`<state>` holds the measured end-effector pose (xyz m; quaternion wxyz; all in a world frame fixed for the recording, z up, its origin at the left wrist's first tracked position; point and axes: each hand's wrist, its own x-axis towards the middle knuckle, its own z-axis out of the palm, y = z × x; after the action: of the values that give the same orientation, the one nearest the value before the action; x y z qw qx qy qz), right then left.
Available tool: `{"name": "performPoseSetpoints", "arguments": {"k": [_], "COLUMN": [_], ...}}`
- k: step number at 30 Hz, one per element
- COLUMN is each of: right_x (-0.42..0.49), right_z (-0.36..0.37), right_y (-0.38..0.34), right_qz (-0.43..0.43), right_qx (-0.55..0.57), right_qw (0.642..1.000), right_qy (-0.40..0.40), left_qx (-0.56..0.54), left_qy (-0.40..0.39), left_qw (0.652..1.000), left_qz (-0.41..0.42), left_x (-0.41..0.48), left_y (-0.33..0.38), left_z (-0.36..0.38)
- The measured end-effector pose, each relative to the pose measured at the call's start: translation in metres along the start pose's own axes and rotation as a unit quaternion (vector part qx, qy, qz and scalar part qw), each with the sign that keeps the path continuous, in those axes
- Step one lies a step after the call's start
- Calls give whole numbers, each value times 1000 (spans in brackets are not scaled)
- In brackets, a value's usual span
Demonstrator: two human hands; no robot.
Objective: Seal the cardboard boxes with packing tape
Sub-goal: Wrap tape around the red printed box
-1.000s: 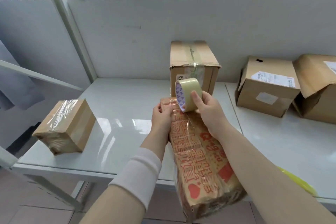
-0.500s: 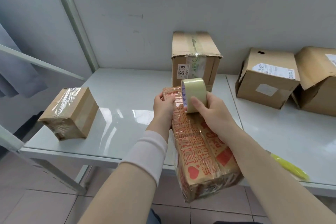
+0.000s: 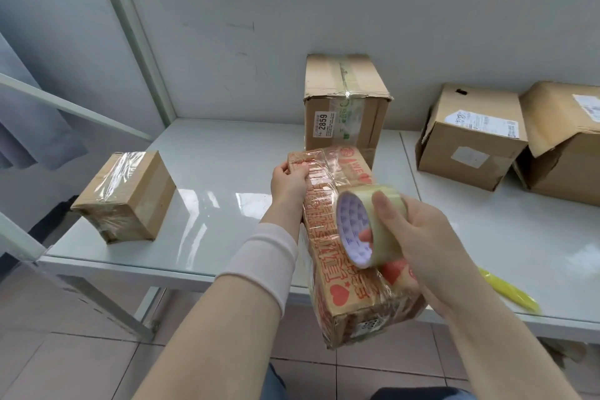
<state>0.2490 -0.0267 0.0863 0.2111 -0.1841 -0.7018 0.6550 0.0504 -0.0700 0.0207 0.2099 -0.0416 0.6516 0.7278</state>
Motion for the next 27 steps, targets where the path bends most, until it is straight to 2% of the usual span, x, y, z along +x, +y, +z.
{"name": "performPoseSetpoints", "arguments": {"k": [3, 5, 7, 12, 18, 23, 27], "right_x": [-11, -16, -21, -34, -54, -58, -71], "right_z": [-9, -4, 2, -10, -27, -33, -29], "right_y": [-2, 5, 13, -4, -21, -17, 3], "right_qz": [17, 11, 7, 11, 39, 53, -18], "right_qx": [33, -8, -56, -88, -122, -64, -24], "right_qw": [999, 999, 998, 995, 992, 996, 1000], "right_qy": [-31, -48, -37, 38, 8, -18, -2], "left_qx": [-8, -10, -12, -6, -1, 3, 34], "left_qy": [-3, 6, 13, 14, 14, 18, 25], "left_qw": [1000, 1000, 1000, 1000, 1000, 1000, 999], "left_qz": [-6, -1, 4, 4, 7, 8, 24], "left_x": [1, 1, 1, 3, 4, 5, 0], "left_y": [-1, -2, -2, -2, -3, -2, 0], "left_z": [1, 4, 6, 5, 6, 6, 8]}}
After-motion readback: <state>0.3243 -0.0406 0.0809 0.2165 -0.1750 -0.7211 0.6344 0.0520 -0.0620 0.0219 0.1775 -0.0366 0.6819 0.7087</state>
